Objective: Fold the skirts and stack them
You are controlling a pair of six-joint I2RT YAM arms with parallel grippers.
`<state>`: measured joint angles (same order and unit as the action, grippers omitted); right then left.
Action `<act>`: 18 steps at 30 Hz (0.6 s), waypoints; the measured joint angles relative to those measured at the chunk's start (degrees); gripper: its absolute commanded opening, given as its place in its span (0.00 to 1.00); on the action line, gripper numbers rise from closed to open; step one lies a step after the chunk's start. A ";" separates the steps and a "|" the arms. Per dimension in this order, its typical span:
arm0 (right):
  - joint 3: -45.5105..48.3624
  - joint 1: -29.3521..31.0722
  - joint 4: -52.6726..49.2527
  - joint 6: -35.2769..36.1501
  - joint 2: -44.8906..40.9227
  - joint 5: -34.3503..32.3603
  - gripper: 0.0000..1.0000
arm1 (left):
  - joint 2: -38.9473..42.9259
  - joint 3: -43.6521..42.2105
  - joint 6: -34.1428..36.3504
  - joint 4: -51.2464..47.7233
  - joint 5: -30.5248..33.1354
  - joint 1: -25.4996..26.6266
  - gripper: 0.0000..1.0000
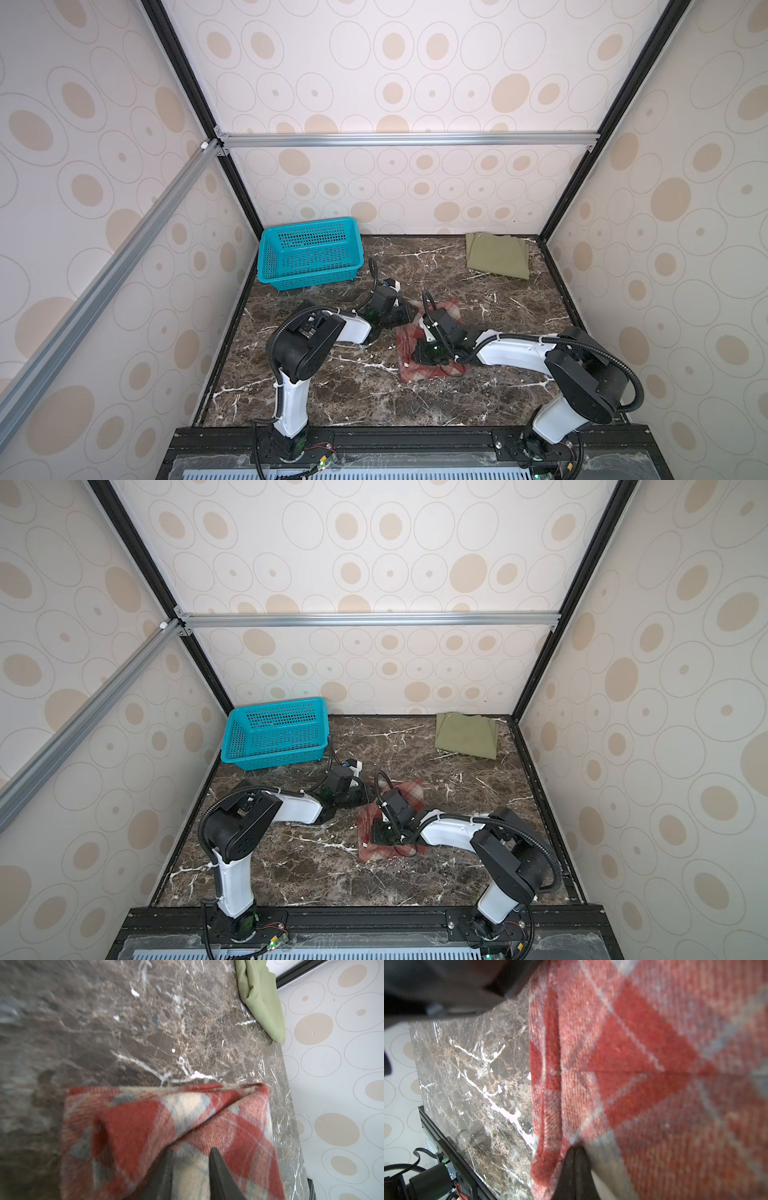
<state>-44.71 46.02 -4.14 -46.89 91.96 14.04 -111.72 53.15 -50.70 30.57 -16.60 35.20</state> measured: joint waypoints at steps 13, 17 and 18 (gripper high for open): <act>-7.78 -15.82 -15.06 8.07 -21.40 -2.32 0.01 | 13.18 1.38 4.52 -7.80 3.67 2.45 0.34; -7.65 -23.39 -14.67 11.13 -19.02 0.33 0.00 | 15.93 1.29 4.44 -9.53 4.46 7.80 0.33; -7.67 -24.63 -14.47 11.76 -17.55 1.22 0.00 | 16.04 0.96 4.15 -9.55 4.35 9.01 0.33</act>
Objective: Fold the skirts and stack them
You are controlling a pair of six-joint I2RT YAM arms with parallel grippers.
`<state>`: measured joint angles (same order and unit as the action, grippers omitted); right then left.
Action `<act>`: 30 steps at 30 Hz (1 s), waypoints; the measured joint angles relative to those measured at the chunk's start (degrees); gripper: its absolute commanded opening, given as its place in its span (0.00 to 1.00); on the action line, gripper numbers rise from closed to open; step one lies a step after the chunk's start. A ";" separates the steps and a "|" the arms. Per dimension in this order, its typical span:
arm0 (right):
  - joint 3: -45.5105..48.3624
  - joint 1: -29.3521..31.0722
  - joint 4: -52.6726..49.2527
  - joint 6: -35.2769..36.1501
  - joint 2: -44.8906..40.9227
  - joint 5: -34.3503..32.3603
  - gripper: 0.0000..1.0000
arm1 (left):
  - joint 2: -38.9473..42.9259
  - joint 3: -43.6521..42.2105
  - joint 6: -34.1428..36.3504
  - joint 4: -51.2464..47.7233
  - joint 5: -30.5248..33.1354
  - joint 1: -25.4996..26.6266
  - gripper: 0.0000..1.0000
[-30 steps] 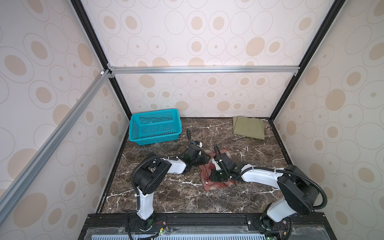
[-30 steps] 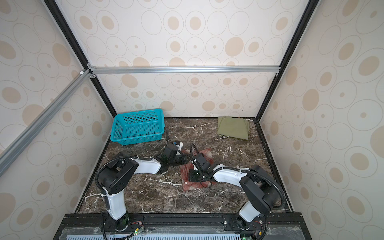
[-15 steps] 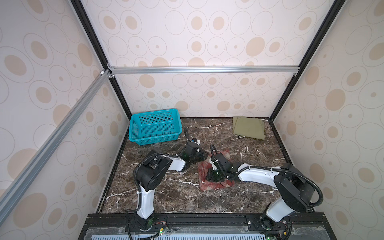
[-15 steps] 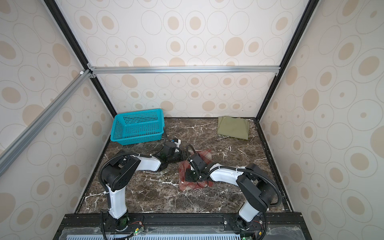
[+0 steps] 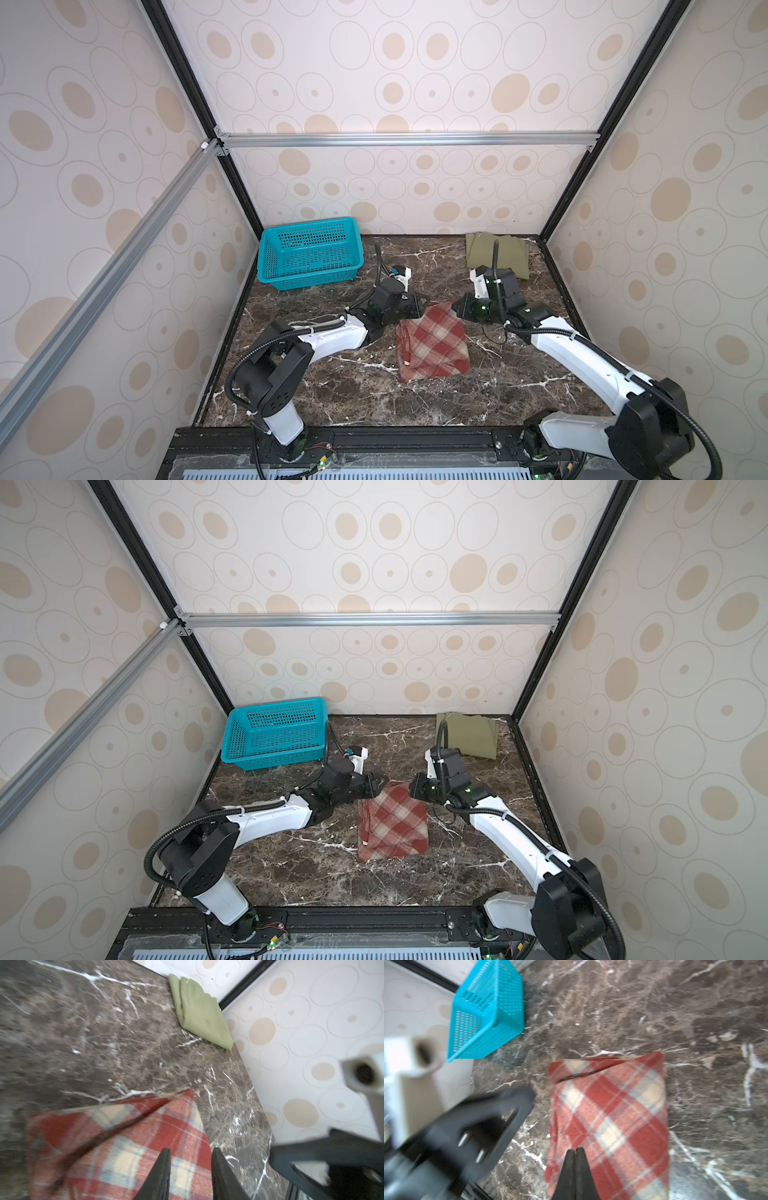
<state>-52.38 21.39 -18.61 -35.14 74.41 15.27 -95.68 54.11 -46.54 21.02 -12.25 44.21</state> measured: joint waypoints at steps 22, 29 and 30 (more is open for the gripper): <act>-2.38 -4.28 5.20 2.62 24.41 5.05 0.00 | -2.58 -14.69 -7.45 2.89 -2.64 4.00 0.31; 6.93 -2.91 10.49 -2.58 18.99 4.70 0.00 | -2.51 -13.73 -3.52 0.42 -3.91 -1.64 0.30; 7.93 -2.23 10.56 -3.10 17.94 4.17 0.00 | -2.51 -13.31 -2.69 -0.37 -3.78 -2.32 0.30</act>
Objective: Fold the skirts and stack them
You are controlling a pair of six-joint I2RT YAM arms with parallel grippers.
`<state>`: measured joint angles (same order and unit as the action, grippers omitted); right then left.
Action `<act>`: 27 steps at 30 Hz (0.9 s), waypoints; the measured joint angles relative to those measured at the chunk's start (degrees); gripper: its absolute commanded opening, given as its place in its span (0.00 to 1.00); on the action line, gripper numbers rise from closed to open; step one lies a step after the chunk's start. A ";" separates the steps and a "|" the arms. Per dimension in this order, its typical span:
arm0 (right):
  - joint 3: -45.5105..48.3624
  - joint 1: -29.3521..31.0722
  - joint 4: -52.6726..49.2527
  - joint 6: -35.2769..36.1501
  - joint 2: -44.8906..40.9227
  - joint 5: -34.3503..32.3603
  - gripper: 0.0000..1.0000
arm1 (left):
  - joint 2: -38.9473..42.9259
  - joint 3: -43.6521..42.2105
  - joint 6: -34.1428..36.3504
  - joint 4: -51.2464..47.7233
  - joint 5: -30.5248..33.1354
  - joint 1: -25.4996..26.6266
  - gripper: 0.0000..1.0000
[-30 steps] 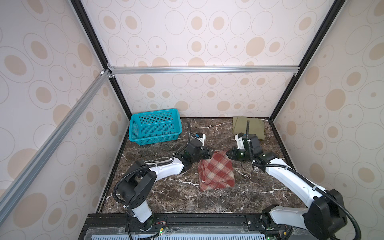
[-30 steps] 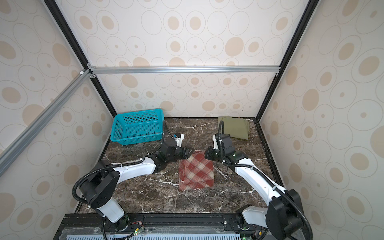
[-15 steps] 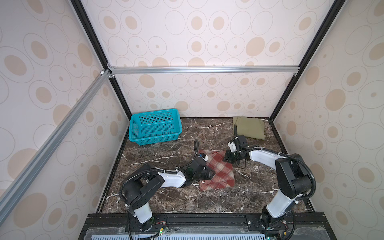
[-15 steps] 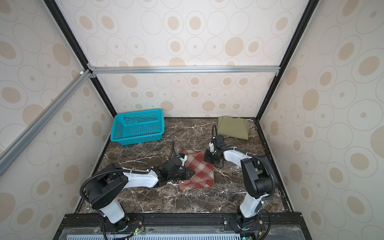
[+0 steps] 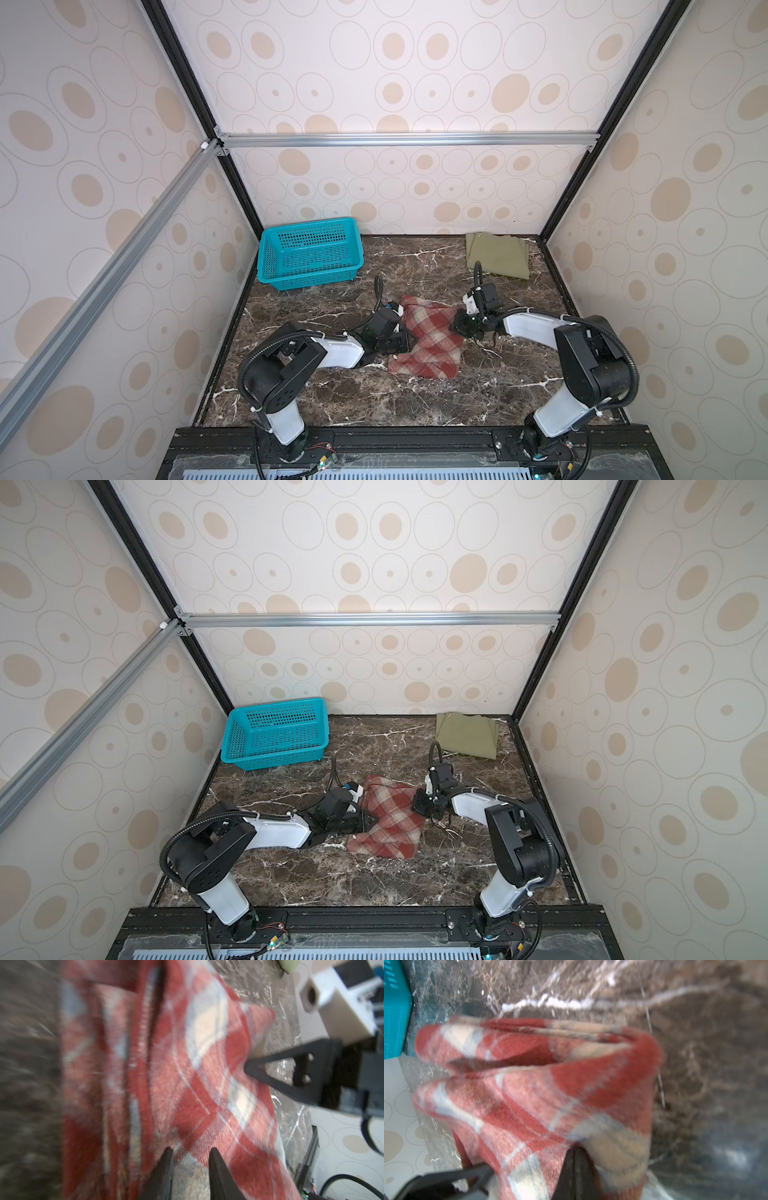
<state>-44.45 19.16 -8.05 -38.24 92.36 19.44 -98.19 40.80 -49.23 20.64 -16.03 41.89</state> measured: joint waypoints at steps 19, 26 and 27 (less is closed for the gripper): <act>-1.81 15.06 -4.83 -6.14 -11.23 -4.90 0.00 | 6.12 9.60 13.09 -13.90 4.57 -2.56 0.33; -5.90 9.75 -4.87 -0.37 -7.06 -1.60 0.00 | 13.16 0.59 7.41 -12.31 4.74 4.92 0.33; -6.21 9.27 -4.98 0.35 -5.79 -1.16 0.00 | 13.42 -1.03 6.38 -12.35 4.83 5.49 0.33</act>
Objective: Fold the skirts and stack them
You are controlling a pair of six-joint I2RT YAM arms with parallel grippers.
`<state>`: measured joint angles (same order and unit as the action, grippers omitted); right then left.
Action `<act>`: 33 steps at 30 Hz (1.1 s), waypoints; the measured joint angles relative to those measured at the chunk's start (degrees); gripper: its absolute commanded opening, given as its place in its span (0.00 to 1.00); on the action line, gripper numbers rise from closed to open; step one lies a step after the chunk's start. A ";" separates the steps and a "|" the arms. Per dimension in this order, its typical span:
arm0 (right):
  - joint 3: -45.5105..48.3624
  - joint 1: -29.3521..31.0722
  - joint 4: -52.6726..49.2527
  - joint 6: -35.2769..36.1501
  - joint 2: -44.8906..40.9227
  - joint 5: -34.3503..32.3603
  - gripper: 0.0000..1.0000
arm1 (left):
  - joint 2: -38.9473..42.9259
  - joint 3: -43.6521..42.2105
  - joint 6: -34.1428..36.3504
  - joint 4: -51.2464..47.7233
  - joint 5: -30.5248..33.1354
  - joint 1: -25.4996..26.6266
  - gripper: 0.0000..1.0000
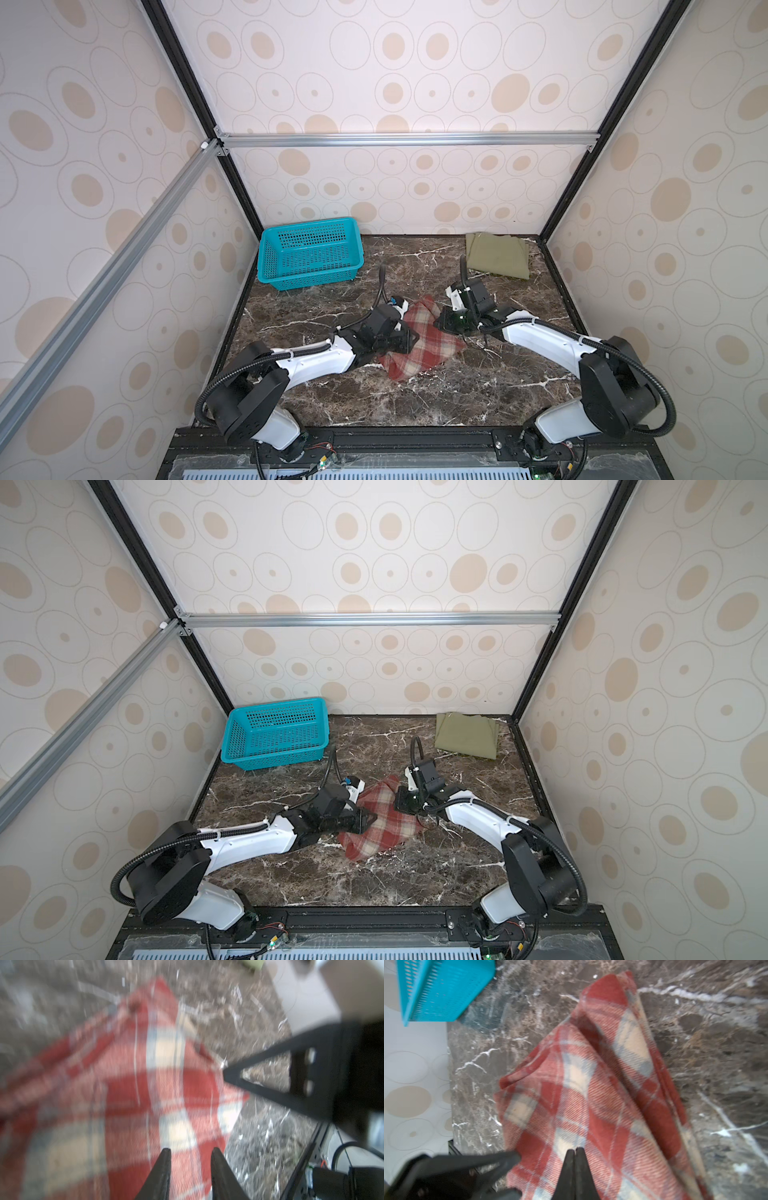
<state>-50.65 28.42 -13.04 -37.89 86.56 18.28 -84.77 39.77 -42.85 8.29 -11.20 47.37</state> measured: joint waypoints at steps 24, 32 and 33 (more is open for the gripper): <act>7.82 -3.74 9.42 -3.28 6.73 6.14 0.00 | 2.49 -8.74 -7.15 -1.66 4.11 0.11 0.29; 14.38 -2.64 7.04 -7.72 -1.68 4.83 0.00 | 2.40 -6.97 -3.65 -3.52 6.93 -3.41 0.39; 14.34 -2.60 6.23 -7.72 -2.62 4.35 0.00 | 2.51 -6.45 -3.28 -4.07 7.32 -3.50 0.41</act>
<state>-36.32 25.82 -6.81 -45.60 83.94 22.63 -82.26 33.32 -46.13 4.23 -3.88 43.88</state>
